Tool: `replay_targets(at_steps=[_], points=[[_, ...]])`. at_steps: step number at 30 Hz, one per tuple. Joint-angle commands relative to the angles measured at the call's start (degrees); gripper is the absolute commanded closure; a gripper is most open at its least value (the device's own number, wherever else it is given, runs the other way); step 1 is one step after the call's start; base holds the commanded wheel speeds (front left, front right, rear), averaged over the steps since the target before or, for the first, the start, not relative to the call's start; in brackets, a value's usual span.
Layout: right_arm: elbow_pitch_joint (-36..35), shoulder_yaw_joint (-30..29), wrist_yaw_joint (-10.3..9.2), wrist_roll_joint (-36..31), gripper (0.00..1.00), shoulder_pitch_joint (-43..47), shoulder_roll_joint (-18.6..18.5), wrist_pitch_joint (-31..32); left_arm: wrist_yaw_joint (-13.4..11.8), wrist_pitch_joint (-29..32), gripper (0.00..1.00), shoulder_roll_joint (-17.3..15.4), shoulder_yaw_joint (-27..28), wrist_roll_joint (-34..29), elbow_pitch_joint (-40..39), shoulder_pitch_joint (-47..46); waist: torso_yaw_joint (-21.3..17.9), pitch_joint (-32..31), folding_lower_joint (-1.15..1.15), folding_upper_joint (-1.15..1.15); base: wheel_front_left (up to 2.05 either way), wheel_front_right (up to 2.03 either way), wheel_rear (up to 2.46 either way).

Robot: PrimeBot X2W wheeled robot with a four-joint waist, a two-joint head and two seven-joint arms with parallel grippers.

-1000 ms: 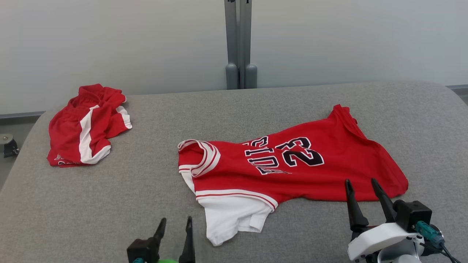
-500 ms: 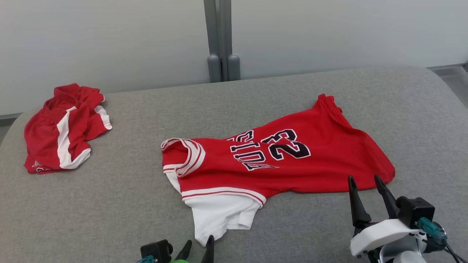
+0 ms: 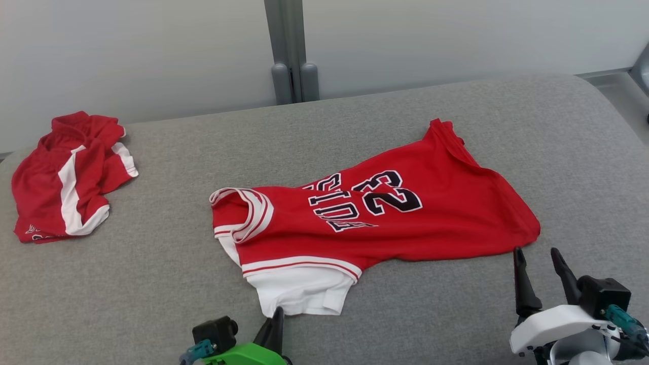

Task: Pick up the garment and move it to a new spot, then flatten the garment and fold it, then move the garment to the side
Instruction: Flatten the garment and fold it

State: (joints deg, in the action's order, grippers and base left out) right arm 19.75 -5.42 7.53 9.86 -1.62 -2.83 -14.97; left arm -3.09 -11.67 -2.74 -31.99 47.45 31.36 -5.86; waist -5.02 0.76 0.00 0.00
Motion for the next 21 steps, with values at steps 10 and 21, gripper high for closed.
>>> replay_targets(at_steps=[10, 21], points=[[8.3, -12.1, -0.08, -6.0, 0.00, -2.7, -0.1, 2.4, -3.1, -3.0, 1.00, -4.1, 4.8, -1.8, -8.4, 1.2, 6.0, 0.6, 0.00, 0.00, 0.00, 0.00, 0.00], [21.6, -12.2, -0.08, -8.7, 0.00, -10.7, -0.1, 5.8, -6.0, -1.7, 1.00, -6.3, 5.2, -2.5, -15.4, 3.2, 8.6, 1.7, 0.00, 0.00, 0.00, 0.00, 0.00]])
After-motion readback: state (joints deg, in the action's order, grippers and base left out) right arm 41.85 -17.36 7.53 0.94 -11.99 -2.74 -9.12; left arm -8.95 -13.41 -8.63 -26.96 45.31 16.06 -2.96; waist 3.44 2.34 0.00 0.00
